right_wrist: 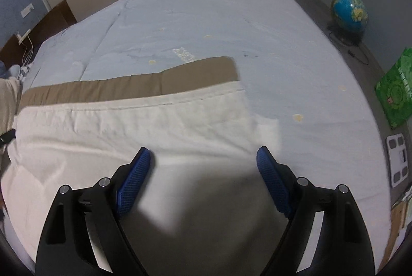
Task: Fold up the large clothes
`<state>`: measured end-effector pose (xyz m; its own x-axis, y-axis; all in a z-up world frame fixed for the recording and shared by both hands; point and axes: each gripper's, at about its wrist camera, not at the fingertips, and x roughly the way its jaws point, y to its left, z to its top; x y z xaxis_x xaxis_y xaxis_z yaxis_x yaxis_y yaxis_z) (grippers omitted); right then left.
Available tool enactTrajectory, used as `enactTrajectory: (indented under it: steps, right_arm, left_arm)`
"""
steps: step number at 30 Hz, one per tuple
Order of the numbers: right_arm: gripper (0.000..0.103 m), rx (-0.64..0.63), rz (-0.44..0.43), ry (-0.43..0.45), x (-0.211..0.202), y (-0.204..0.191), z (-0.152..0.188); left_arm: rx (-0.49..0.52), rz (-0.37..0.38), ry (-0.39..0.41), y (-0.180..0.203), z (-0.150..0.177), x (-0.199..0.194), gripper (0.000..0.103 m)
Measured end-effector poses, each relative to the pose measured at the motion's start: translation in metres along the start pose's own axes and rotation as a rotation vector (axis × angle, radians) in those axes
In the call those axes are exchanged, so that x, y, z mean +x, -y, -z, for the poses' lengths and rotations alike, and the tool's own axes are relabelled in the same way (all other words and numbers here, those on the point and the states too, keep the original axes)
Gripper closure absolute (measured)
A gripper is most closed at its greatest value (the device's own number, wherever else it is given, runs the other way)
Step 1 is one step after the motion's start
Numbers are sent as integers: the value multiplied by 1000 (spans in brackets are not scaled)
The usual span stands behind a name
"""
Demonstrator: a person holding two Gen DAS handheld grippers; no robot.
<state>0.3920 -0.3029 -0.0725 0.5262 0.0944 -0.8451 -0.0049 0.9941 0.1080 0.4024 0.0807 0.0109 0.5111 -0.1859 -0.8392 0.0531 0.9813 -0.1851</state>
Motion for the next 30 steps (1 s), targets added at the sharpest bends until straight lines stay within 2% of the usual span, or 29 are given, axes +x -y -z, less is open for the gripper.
enactTrajectory:
  steps: [2, 6, 8, 14, 18, 23, 30]
  right_arm:
    - [23, 16, 46, -3, -7, 14, 6]
    - [23, 130, 48, 17, -28, 52, 21]
    - [23, 141, 56, 33, -41, 64, 33]
    - [22, 114, 45, 98, -92, 67, 76]
    - [22, 106, 14, 125, -122, 55, 105]
    - [21, 54, -21, 140, -155, 30, 146]
    - [21, 5, -56, 172, -191, 8, 177]
  left_arm:
    - [-18, -5, 15, -16, 15, -14, 6]
    - [-70, -31, 30, -52, 46, -41, 7]
    - [-102, -36, 30, -69, 66, -55, 7]
    - [-171, -30, 41, -96, 127, -88, 7]
    - [-161, -11, 48, -89, 163, -110, 7]
    - [-81, -8, 72, -61, 197, -134, 7]
    - [-19, 4, 125, -28, 225, -165, 7]
